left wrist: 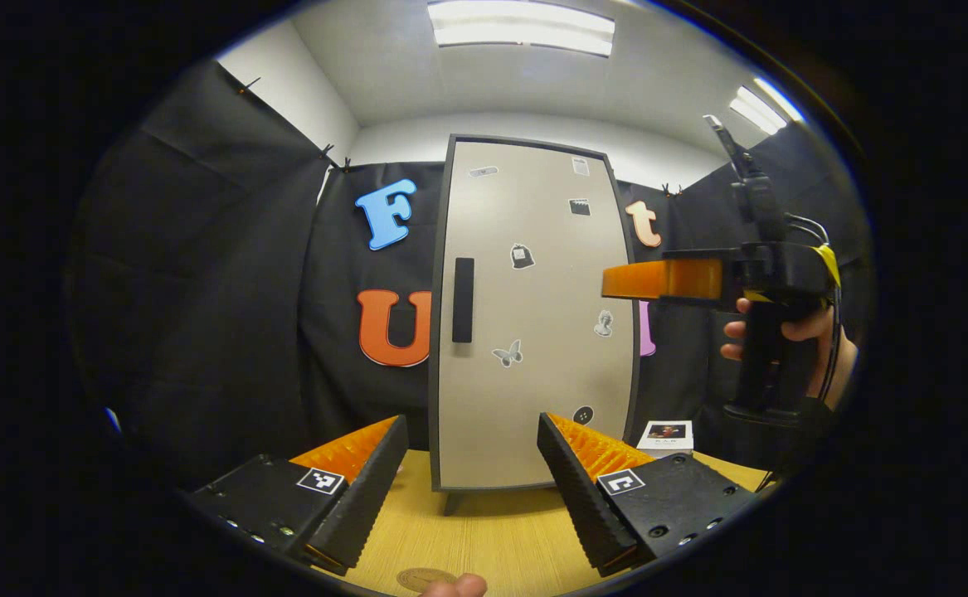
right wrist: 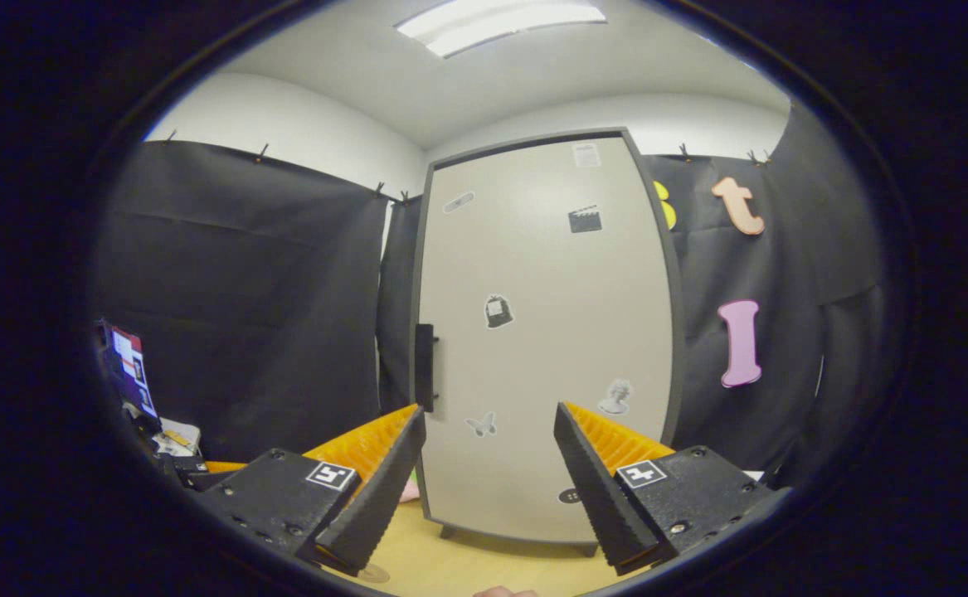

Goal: Open the cabinet door with the right hand, grasp the bottle in the cabinet with the left hand and place it on the coaster, then close the cabinet door with the right hand.

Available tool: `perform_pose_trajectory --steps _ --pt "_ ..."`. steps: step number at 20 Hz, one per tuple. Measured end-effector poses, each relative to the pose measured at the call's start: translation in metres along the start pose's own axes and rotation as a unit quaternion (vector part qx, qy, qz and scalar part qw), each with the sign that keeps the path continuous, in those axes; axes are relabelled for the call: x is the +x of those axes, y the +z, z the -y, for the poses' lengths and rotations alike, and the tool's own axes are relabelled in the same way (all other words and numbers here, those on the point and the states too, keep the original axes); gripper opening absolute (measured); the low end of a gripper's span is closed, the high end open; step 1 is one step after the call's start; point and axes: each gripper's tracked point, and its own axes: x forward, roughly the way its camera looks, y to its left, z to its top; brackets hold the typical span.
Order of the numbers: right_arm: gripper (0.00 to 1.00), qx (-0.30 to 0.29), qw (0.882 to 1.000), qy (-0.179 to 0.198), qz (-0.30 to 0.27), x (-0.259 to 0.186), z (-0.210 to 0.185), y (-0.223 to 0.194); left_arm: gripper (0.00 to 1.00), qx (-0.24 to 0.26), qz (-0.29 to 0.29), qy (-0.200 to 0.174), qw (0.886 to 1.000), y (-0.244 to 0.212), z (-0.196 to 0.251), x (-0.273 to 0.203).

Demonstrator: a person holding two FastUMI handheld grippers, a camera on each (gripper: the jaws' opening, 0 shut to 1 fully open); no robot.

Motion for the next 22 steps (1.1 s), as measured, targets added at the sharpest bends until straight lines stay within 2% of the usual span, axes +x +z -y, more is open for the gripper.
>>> perform_pose_trajectory --steps 3,11,14,16,17,18,22 --pt "0.99 -0.002 1.000 0.029 -0.007 0.047 -0.022 -0.001 0.95 -0.007 -0.005 -0.002 1.000 -0.004 0.000 -0.002" --pt "0.99 0.008 0.996 0.067 -0.058 0.153 -0.063 -0.020 0.95 0.004 -0.013 0.007 1.000 -0.014 -0.013 0.001" --pt "0.99 -0.003 0.995 0.063 -0.074 0.175 -0.071 -0.026 0.95 0.006 -0.010 0.017 1.000 -0.015 -0.023 0.004" --pt "0.97 -0.011 0.995 0.069 -0.076 0.183 -0.078 -0.027 0.95 0.004 -0.011 0.018 1.000 -0.015 -0.026 0.005" --pt "0.92 -0.013 0.995 0.072 -0.075 0.186 -0.081 -0.026 0.95 0.004 -0.012 0.020 1.000 -0.015 -0.028 0.005" --pt "0.94 -0.014 0.995 0.071 -0.071 0.189 -0.081 -0.026 0.95 0.003 -0.011 0.022 1.000 -0.015 -0.030 0.006" --pt "0.88 -0.013 0.995 0.060 -0.073 0.200 -0.081 -0.028 0.95 -0.005 -0.010 0.018 1.000 -0.015 -0.029 0.006"
